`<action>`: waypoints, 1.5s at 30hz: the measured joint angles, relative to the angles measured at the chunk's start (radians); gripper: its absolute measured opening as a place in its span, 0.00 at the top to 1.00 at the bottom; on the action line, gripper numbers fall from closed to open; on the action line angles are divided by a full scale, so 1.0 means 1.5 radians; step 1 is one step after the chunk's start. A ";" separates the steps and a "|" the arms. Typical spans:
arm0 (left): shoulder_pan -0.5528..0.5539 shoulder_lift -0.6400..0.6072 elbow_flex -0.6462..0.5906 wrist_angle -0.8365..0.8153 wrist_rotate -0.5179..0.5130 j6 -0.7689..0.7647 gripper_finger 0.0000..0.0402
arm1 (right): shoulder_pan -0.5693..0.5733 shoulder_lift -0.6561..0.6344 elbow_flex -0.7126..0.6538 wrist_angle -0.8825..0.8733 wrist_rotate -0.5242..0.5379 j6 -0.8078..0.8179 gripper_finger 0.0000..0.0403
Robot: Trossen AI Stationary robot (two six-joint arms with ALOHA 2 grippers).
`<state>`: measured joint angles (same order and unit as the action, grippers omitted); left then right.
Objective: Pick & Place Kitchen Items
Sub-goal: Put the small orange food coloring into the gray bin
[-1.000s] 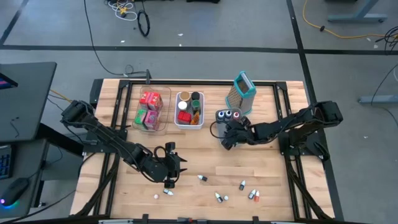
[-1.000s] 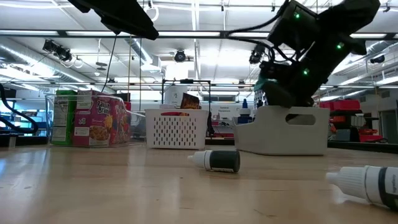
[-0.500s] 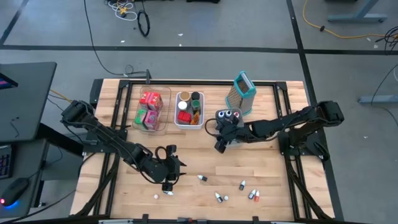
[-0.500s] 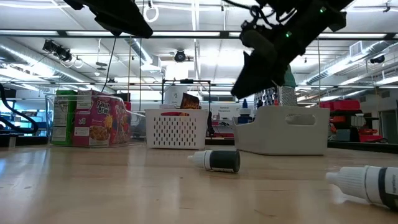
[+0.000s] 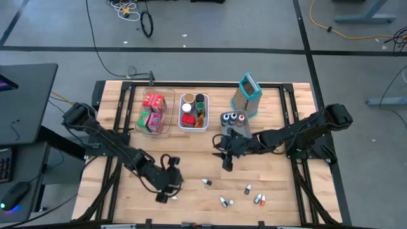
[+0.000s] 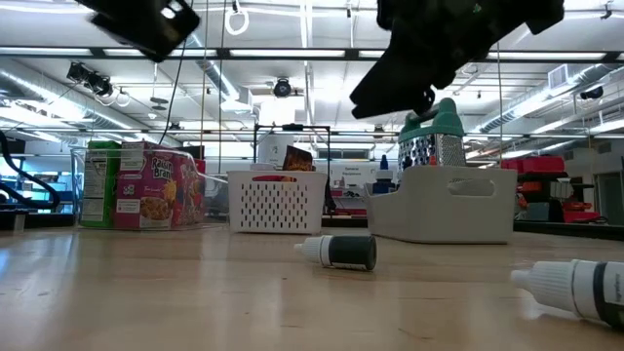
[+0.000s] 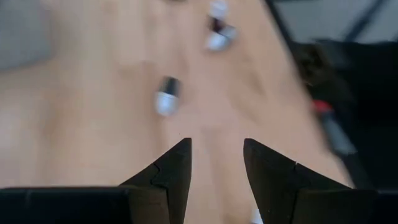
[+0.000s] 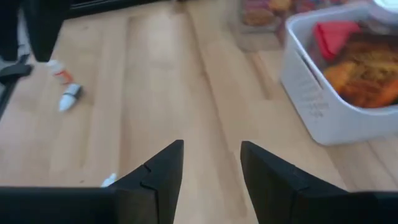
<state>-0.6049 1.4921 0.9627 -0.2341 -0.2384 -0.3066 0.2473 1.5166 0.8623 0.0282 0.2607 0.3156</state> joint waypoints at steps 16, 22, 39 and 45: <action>-0.157 0.000 -0.001 -0.109 0.043 -0.157 0.62 | 0.037 0.000 0.000 0.027 0.002 -0.093 0.58; -0.182 0.010 -0.001 -0.103 -0.018 -0.180 0.62 | 0.037 0.000 0.000 0.026 0.003 -0.118 0.58; -0.186 0.120 -0.001 -0.124 0.021 -0.188 0.62 | 0.037 0.000 0.000 0.020 0.013 -0.148 0.58; -0.186 0.120 -0.001 -0.126 0.028 -0.183 0.64 | 0.037 0.000 0.000 0.021 0.012 -0.148 0.58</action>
<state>-0.8841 1.6722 0.9611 -0.4227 -0.1960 -0.5811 0.3031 1.5166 0.8623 0.0589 0.2794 0.0940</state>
